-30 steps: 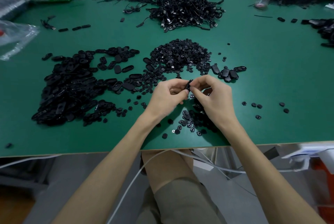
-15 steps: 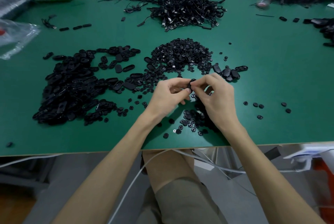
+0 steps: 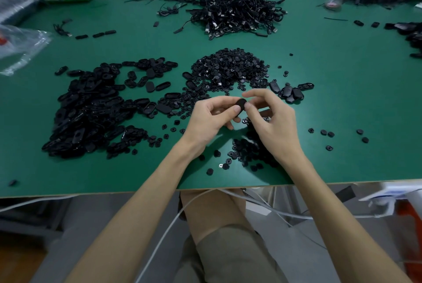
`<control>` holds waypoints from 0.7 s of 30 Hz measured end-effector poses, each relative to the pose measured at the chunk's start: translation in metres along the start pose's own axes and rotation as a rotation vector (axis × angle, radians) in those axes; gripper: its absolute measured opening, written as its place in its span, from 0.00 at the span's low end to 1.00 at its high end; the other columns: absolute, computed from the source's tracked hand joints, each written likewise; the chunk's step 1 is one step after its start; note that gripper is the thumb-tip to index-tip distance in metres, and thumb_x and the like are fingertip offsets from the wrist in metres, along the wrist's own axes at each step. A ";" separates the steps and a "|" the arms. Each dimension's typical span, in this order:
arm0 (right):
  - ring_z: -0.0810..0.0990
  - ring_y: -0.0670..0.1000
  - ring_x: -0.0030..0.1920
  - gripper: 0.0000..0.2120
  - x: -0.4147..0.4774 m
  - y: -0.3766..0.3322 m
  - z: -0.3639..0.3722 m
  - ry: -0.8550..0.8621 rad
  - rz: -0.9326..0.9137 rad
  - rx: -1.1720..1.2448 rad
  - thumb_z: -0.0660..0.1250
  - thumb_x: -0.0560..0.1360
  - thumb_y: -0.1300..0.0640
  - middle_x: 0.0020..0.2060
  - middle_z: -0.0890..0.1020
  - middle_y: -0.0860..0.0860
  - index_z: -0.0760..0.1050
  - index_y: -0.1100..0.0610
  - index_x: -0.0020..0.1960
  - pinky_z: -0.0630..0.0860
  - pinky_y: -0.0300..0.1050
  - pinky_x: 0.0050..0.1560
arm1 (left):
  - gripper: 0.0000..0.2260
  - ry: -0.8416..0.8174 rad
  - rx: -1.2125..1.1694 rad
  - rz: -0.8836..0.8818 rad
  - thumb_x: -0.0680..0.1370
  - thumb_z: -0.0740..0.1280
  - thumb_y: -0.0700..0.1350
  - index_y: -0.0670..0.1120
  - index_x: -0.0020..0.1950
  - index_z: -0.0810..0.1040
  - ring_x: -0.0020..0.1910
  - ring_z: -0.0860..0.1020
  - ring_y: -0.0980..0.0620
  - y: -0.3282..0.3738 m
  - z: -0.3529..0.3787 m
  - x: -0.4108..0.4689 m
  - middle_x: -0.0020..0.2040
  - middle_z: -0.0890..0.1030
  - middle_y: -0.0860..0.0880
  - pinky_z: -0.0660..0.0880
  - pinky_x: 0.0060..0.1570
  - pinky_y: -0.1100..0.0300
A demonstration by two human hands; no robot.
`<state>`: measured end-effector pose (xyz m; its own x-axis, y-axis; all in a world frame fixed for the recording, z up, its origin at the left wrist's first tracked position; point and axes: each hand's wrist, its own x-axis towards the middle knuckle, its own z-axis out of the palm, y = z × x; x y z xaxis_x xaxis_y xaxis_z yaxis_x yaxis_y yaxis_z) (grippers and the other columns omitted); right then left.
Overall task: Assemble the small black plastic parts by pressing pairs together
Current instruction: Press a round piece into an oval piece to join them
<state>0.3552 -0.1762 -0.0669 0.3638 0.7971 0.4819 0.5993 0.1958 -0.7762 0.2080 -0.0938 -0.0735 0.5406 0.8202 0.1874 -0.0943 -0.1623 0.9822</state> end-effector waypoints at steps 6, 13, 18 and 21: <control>0.82 0.42 0.45 0.05 0.001 0.003 0.002 -0.021 0.041 -0.007 0.72 0.79 0.59 0.42 0.84 0.42 0.83 0.52 0.54 0.73 0.32 0.44 | 0.09 0.017 0.062 -0.023 0.80 0.70 0.34 0.43 0.57 0.85 0.40 0.82 0.54 -0.003 0.001 0.000 0.43 0.87 0.50 0.79 0.39 0.61; 0.82 0.44 0.44 0.09 0.001 0.001 0.001 -0.055 0.012 0.009 0.73 0.76 0.63 0.39 0.84 0.44 0.83 0.55 0.55 0.72 0.31 0.46 | 0.13 0.024 0.071 -0.023 0.80 0.67 0.29 0.44 0.56 0.85 0.41 0.83 0.57 -0.002 0.002 0.000 0.43 0.87 0.53 0.80 0.42 0.64; 0.82 0.46 0.42 0.09 -0.001 0.000 0.001 -0.083 -0.003 0.023 0.74 0.76 0.64 0.40 0.84 0.47 0.82 0.55 0.55 0.78 0.37 0.47 | 0.13 0.050 0.086 -0.023 0.79 0.66 0.27 0.39 0.57 0.85 0.39 0.84 0.56 -0.001 0.002 0.000 0.42 0.87 0.51 0.80 0.45 0.65; 0.82 0.46 0.42 0.09 -0.001 0.001 0.001 -0.084 0.000 0.033 0.74 0.76 0.65 0.40 0.84 0.47 0.82 0.55 0.54 0.79 0.39 0.47 | 0.12 0.042 0.103 -0.014 0.79 0.66 0.27 0.37 0.59 0.84 0.39 0.84 0.55 -0.001 0.002 -0.001 0.44 0.86 0.47 0.80 0.46 0.65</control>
<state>0.3547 -0.1760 -0.0680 0.3020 0.8418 0.4475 0.5749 0.2137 -0.7899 0.2091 -0.0951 -0.0747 0.5055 0.8446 0.1765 0.0003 -0.2047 0.9788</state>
